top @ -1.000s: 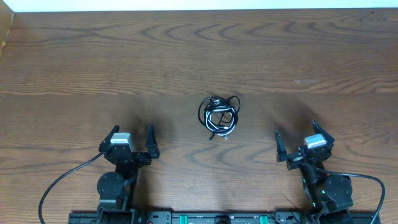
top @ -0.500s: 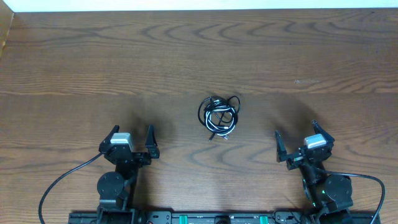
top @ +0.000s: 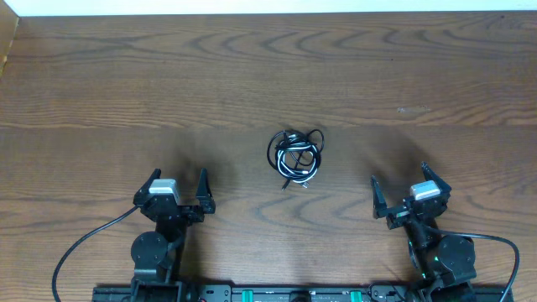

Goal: Untangle cables

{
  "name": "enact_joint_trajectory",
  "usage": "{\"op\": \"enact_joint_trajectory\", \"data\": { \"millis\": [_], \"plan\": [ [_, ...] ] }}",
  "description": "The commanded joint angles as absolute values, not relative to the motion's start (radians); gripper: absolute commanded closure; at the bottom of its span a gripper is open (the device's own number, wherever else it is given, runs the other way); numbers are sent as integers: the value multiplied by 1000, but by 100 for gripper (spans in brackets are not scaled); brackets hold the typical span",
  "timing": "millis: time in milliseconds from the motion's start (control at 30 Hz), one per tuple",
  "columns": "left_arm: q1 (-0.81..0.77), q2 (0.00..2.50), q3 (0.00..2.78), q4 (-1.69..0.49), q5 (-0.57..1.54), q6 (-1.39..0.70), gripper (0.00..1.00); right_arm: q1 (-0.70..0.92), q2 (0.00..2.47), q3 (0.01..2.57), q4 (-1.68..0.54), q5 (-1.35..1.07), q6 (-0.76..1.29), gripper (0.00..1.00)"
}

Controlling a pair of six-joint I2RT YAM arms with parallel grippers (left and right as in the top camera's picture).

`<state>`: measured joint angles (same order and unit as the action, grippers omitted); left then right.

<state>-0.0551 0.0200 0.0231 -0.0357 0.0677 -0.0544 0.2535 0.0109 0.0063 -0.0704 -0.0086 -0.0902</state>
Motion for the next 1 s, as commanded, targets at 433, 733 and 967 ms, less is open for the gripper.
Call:
{"op": "enact_joint_trajectory", "data": {
  "millis": [433, 733, 967],
  "plan": [
    [-57, 29, 250, -300, 124, -205, 1, 255, 5, 6, -75, -14, -80, 1],
    [-57, 228, 579, -619, 124, -204, 1, 255, 5, 6, -75, -14, -80, 1],
    [-57, 546, 849, -862, 179, -204, 1, 255, 5, 6, -75, -14, -80, 1]
  ]
}}
